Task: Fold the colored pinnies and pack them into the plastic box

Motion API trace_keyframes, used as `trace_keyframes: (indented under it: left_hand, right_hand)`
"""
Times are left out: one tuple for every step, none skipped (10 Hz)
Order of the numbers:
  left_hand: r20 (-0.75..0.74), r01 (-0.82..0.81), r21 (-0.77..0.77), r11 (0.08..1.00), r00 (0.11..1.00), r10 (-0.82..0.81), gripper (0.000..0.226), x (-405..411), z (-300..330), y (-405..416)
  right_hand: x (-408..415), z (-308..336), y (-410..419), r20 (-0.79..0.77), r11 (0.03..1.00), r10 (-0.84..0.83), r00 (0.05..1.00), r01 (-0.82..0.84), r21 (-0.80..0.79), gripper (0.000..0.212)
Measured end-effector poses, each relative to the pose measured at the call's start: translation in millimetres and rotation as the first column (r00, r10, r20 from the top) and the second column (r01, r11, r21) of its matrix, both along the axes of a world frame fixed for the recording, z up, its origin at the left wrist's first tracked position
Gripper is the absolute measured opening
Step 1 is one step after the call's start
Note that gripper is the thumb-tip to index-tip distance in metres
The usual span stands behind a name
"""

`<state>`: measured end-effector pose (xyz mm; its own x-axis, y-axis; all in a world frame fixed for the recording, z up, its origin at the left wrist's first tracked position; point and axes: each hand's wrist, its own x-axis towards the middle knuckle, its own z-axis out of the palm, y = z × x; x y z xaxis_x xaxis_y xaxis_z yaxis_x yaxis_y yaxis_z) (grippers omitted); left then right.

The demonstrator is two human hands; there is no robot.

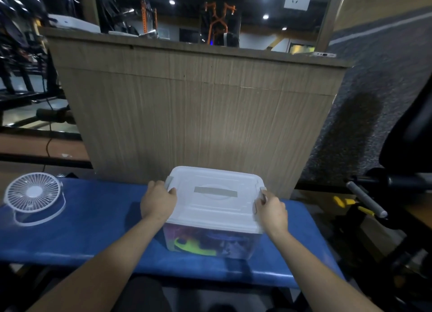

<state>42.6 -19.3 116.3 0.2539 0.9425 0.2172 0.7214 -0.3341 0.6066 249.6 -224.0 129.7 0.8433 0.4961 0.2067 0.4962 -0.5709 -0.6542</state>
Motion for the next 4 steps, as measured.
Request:
trace_keyframes:
  left_hand:
    - [-0.025, 0.020, 0.066, 0.998, 1.000, -0.019, 0.035, -0.5, 1.1, -2.8]
    - [-0.003, 0.119, 0.229, 0.966, 0.993, -0.122, 0.040, -1.8, -0.8, -4.3]
    - [-0.072, 0.299, 0.427, 0.853, 0.952, -0.298, 0.053, -9.9, 1.0, -13.6]
    - [-0.190, 0.593, 0.293, 0.751, 0.805, -0.561, 0.067, -16.5, -4.4, -33.0]
  right_hand:
    - [-3.9, 1.3, -2.2, -0.024, 1.000, 0.005, 1.000, -0.005, 0.015, 0.022]
    - [-4.4, -1.7, -0.3, -0.023, 0.998, 0.051, 0.998, -0.052, -0.042, 0.023]
    - [-2.4, 0.7, -5.0, -0.016, 0.988, 0.152, 0.988, -0.152, 0.003, 0.041]
    - [-4.1, -2.5, -16.8, -0.109, 0.943, 0.329, 0.938, -0.318, 0.101, 0.044]
